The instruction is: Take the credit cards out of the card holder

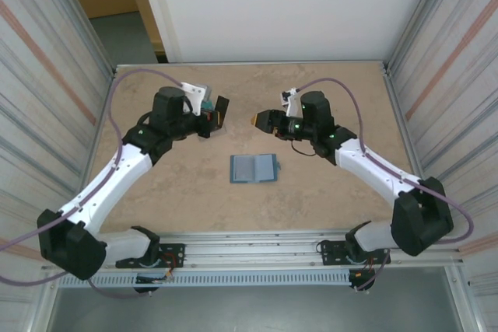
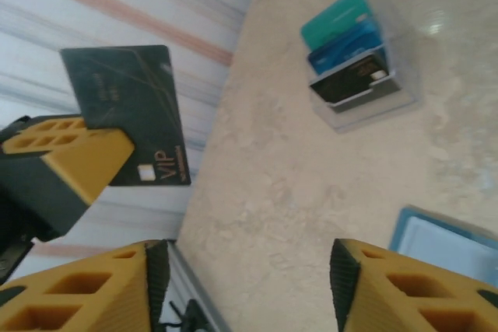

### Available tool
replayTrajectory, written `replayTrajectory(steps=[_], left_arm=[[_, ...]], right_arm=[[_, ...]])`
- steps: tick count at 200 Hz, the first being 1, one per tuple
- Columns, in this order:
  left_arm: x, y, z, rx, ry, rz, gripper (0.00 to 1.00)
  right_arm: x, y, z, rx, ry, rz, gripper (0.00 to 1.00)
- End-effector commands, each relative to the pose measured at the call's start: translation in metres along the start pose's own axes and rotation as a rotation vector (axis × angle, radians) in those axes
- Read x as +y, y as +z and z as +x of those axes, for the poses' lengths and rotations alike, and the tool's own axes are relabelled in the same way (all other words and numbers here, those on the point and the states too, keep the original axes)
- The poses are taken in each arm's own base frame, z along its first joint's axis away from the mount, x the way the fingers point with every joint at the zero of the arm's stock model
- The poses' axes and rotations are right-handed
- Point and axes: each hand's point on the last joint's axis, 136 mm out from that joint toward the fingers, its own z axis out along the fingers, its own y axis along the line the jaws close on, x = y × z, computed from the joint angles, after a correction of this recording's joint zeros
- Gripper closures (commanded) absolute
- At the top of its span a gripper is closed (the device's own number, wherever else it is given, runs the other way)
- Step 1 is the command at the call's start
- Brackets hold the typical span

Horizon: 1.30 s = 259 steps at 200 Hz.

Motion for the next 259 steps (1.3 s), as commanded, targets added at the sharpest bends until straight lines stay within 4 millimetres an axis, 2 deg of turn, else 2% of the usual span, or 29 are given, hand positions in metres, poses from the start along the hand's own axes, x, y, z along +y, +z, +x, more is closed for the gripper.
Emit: replayTrajectory(steps=[1,37,43,45,47,89,120,164,259], left_arm=[[0.032,0.006,0.017,0.136,0.256,-0.162,1.00],[0.061,0.029,0.014,0.218,0.438,-0.205,1.00],[0.066,0.034,0.015,0.229,0.453,-0.202,1.00],[0.067,0.035,0.014,0.233,0.459,-0.202,1.00],[0.069,0.037,0.015,0.238,0.466,-0.202,1.00],[0.091,0.065,0.023,0.318,0.627,-0.132,1.00],[0.103,0.077,0.024,0.334,0.644,-0.072,1.00],[0.128,0.093,0.039,0.408,0.685,-0.073,1.00],[0.129,0.111,0.069,0.466,0.689,0.039,1.00]], right_arm=[[-0.027,-0.020,0.002,-0.016,-0.058,0.193,0.34],[-0.039,-0.034,-0.001,-0.041,-0.065,0.273,0.18],[-0.040,-0.035,0.000,-0.043,-0.064,0.280,0.12],[-0.041,-0.036,-0.001,-0.045,-0.063,0.285,0.03],[-0.042,-0.036,-0.001,-0.045,-0.062,0.288,0.00],[-0.054,-0.044,0.000,-0.055,-0.047,0.366,0.01],[-0.062,-0.050,-0.001,-0.073,-0.037,0.417,0.01],[-0.069,-0.061,-0.008,-0.126,-0.020,0.472,0.01],[-0.079,-0.062,-0.011,-0.142,0.023,0.497,0.01]])
